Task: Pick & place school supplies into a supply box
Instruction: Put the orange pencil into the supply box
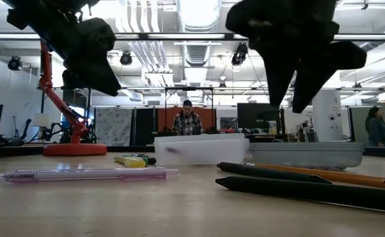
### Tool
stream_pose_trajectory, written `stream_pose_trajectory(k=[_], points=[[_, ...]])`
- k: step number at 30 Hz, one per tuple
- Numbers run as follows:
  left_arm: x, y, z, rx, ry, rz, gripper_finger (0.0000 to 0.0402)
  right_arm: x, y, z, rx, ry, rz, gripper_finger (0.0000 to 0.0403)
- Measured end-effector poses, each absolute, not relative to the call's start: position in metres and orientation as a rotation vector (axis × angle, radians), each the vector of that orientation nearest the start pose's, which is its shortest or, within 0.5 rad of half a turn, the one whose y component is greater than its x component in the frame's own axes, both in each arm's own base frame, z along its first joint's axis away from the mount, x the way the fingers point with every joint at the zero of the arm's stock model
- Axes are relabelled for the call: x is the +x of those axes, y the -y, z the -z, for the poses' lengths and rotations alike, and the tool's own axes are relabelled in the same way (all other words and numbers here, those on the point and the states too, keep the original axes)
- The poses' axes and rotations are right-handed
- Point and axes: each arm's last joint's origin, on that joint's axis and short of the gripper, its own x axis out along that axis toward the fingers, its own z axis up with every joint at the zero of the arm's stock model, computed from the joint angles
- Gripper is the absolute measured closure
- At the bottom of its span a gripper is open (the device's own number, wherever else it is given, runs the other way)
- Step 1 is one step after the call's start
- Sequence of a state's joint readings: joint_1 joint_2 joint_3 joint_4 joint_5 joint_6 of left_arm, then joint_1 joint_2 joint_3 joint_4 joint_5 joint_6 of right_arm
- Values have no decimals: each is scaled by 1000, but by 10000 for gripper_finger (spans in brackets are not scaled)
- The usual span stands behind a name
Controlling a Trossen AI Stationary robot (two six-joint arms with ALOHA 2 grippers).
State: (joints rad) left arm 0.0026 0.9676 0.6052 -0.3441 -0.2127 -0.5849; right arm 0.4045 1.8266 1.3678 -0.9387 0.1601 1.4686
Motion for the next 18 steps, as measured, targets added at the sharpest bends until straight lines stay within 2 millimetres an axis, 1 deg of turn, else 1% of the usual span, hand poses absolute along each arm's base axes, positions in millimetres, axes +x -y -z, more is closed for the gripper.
stream_pose_trajectory(k=[3,6,9,13,16,18], points=[[194,-6,-228,-484,-621,-400,299,320,-145,-203,856,-1228,754,223],[194,-5,-227,-480,-626,-390,299,317,-159,-195,881,-1252,762,224],[193,-5,-225,-479,-634,-392,299,318,-168,-183,889,-1270,780,228],[194,-5,-225,-479,-634,-392,299,325,-176,-162,897,-1322,789,236],[194,-5,-224,-477,-640,-394,299,336,-182,-147,871,-1352,795,242],[194,-5,-224,-478,-638,-394,299,342,-185,-141,854,-1368,815,246]])
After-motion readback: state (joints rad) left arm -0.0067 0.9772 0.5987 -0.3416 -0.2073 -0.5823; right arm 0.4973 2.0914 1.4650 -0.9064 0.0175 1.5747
